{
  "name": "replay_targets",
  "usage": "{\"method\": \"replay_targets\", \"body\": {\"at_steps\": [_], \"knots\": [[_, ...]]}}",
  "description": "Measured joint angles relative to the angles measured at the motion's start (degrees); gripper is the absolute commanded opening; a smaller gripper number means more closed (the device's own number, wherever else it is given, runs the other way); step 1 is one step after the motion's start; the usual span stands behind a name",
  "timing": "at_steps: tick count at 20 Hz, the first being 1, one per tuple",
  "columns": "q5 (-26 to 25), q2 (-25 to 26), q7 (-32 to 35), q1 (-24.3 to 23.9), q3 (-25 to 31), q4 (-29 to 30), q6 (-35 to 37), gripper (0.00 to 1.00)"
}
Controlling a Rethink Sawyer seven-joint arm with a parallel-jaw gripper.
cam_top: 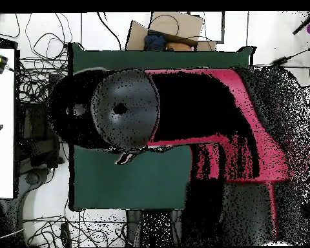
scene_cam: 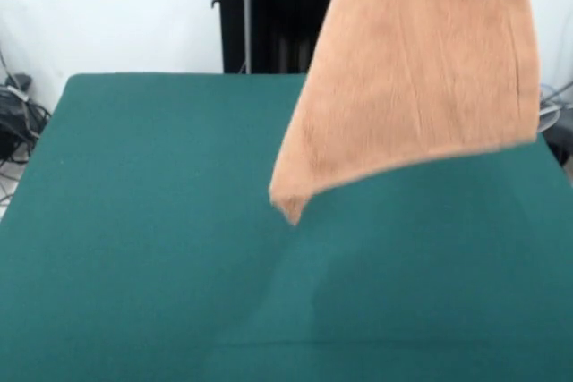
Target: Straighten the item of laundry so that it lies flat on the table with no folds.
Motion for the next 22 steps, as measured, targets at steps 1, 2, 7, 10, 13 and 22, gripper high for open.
{"method": "replay_targets", "body": {"at_steps": [1,2,7,10,13,22], "knots": [[0.1,-0.6,0.0,0.3,0.0,-0.2,0.8,0.00],[0.3,-1.0,0.0,0.4,0.0,-0.3,1.2,0.00],[1.3,-2.2,0.0,0.7,-0.1,-0.4,1.6,0.00],[1.7,-2.4,0.0,0.9,-0.7,-0.4,1.6,0.00],[1.7,-2.4,0.0,1.6,-1.8,-0.4,1.6,0.00],[1.4,1.2,0.0,2.8,-3.1,-0.1,-5.8,0.00]]}}
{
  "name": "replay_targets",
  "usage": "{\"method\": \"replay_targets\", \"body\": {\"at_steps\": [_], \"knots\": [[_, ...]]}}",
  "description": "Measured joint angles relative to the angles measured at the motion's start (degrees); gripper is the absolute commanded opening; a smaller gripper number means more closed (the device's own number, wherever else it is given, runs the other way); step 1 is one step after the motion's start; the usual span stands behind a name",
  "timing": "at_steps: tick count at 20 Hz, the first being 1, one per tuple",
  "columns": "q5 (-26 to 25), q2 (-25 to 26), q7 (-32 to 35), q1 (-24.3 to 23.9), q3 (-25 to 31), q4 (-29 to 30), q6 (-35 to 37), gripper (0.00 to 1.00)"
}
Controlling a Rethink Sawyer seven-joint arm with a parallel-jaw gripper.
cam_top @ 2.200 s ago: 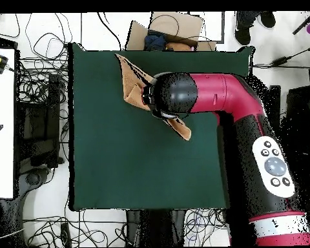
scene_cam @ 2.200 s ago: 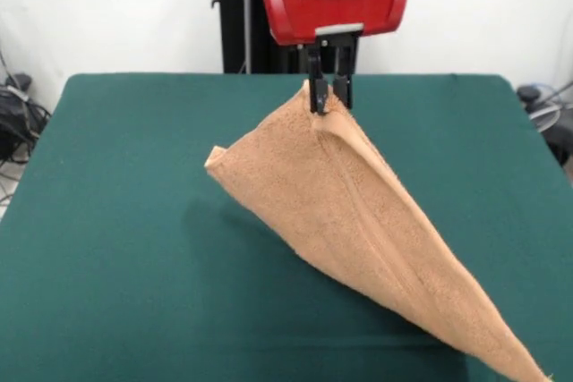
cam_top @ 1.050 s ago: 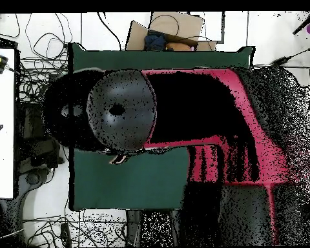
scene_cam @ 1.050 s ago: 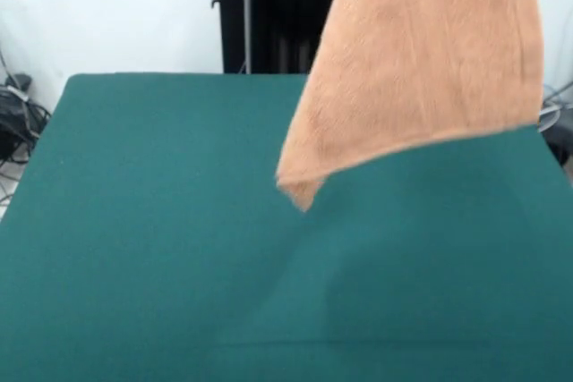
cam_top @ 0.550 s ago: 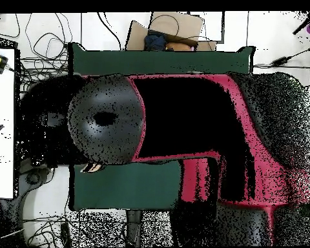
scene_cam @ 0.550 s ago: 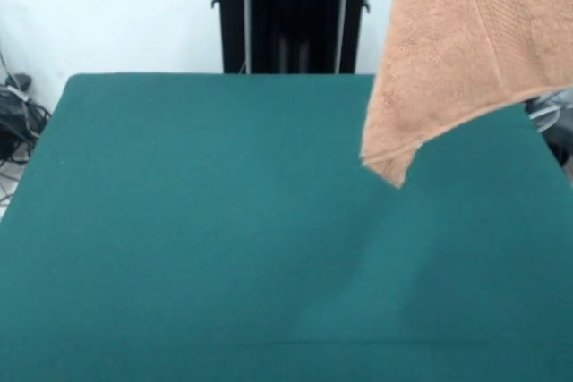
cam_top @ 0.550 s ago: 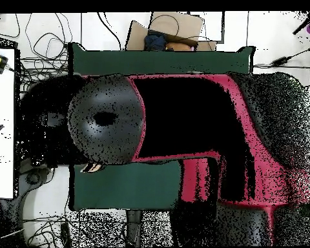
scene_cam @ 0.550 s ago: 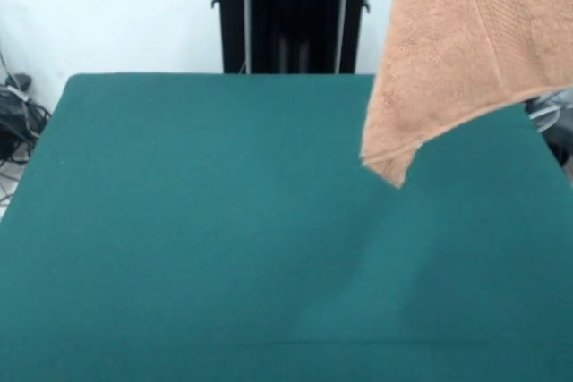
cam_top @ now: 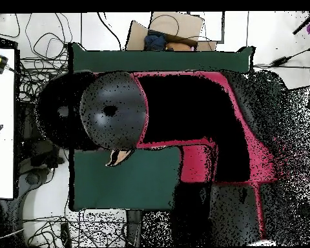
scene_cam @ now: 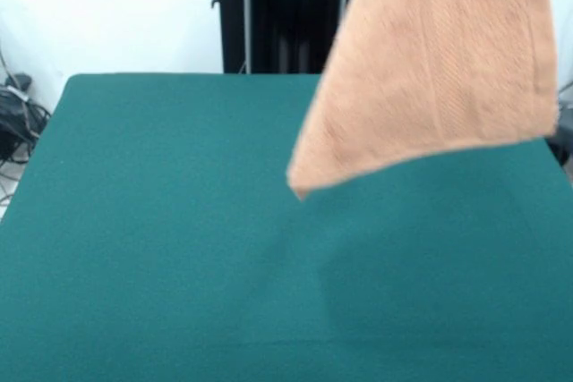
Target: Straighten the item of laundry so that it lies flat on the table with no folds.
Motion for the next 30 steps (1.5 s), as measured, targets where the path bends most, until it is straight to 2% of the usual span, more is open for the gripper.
{"method": "replay_targets", "body": {"at_steps": [9,19,27,30], "knots": [[-0.5,5.9,0.0,0.0,-0.3,2.7,-11.4,0.00],[-0.9,7.6,0.0,0.8,-1.6,4.6,-12.7,0.00],[-2.1,13.2,-0.1,-4.4,-1.3,2.9,-15.4,0.00],[-3.2,17.1,-0.8,-8.7,-1.0,1.9,-18.8,0.00]]}}
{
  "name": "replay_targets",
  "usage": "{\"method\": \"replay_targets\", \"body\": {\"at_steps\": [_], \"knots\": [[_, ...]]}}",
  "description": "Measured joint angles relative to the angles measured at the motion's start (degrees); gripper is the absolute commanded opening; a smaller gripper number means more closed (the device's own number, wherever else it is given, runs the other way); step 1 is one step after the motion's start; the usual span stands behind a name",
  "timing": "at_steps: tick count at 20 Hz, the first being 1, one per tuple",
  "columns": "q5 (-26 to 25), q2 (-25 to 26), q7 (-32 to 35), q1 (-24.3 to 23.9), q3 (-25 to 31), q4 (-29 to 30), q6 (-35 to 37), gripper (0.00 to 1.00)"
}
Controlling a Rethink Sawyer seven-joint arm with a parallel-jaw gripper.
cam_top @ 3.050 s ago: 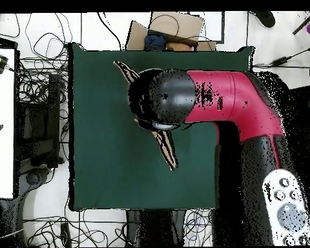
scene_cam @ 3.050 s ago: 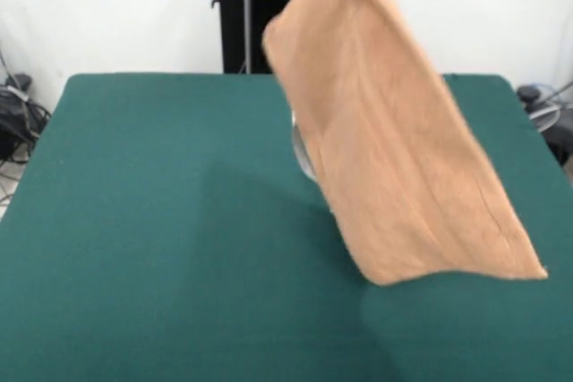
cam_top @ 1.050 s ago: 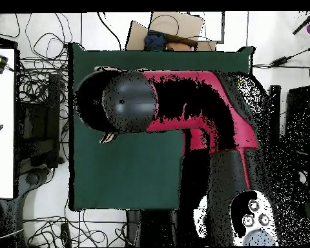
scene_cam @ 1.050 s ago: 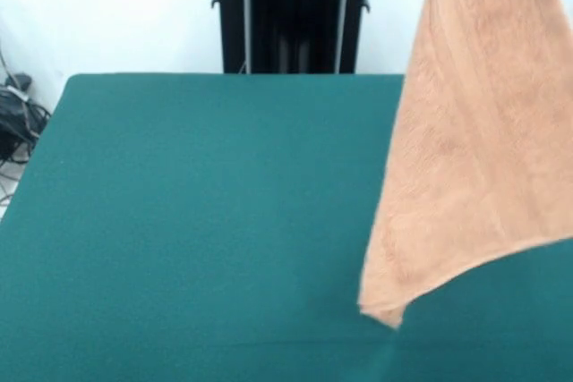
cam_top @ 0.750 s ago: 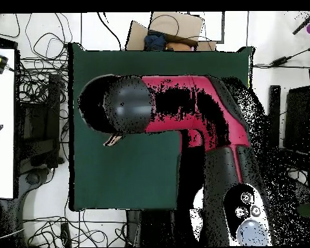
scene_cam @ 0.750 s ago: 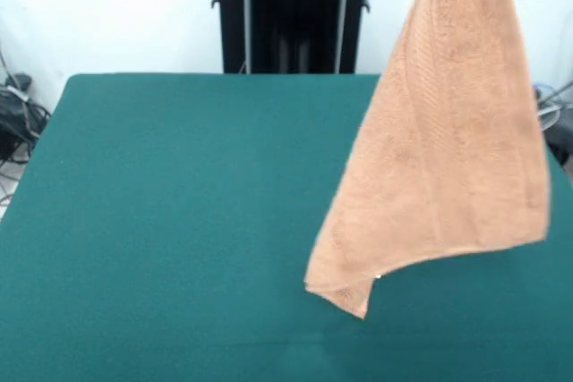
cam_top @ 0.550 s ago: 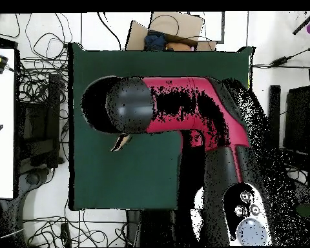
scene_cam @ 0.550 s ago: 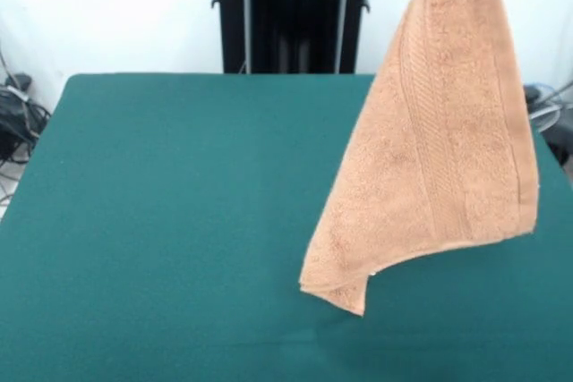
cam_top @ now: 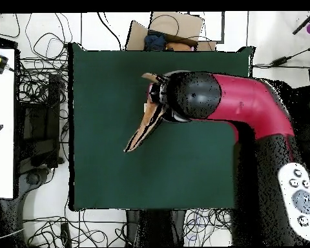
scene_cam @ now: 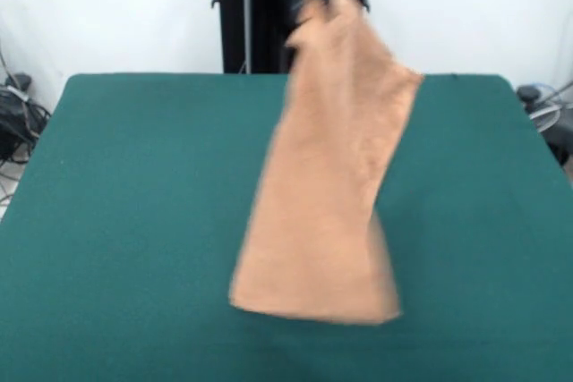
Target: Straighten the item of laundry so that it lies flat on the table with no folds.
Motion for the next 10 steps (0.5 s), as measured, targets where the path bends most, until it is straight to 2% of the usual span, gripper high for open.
{"method": "replay_targets", "body": {"at_steps": [4,10], "knots": [[-1.4,4.7,-1.1,-5.0,0.5,-0.8,-3.9,0.00],[-3.9,10.2,-2.3,-9.2,1.5,-2.0,-5.2,0.00]]}}
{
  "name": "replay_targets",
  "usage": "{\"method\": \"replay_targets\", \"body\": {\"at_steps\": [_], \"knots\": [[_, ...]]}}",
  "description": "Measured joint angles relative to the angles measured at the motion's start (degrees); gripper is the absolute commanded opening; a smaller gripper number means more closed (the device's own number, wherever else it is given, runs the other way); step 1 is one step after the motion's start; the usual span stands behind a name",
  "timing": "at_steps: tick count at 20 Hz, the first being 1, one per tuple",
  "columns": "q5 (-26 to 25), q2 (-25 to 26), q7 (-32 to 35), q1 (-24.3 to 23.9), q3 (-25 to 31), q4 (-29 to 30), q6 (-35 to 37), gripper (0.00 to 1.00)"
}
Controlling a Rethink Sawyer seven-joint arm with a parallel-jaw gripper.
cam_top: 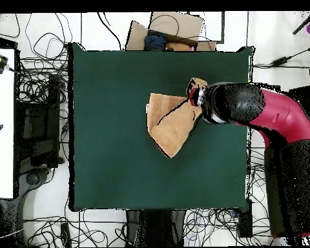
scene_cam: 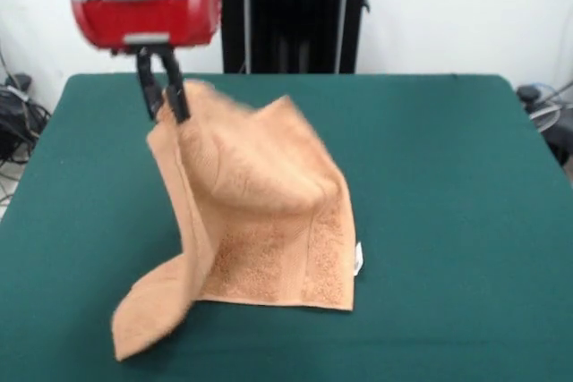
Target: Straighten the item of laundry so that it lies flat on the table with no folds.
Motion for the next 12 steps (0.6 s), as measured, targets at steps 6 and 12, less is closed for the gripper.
{"method": "replay_targets", "body": {"at_steps": [6,12], "knots": [[-1.7,3.9,-2.0,-1.1,0.5,-1.2,0.0,0.00],[-3.2,7.6,-3.6,-1.0,2.1,-2.2,0.0,0.00]]}}
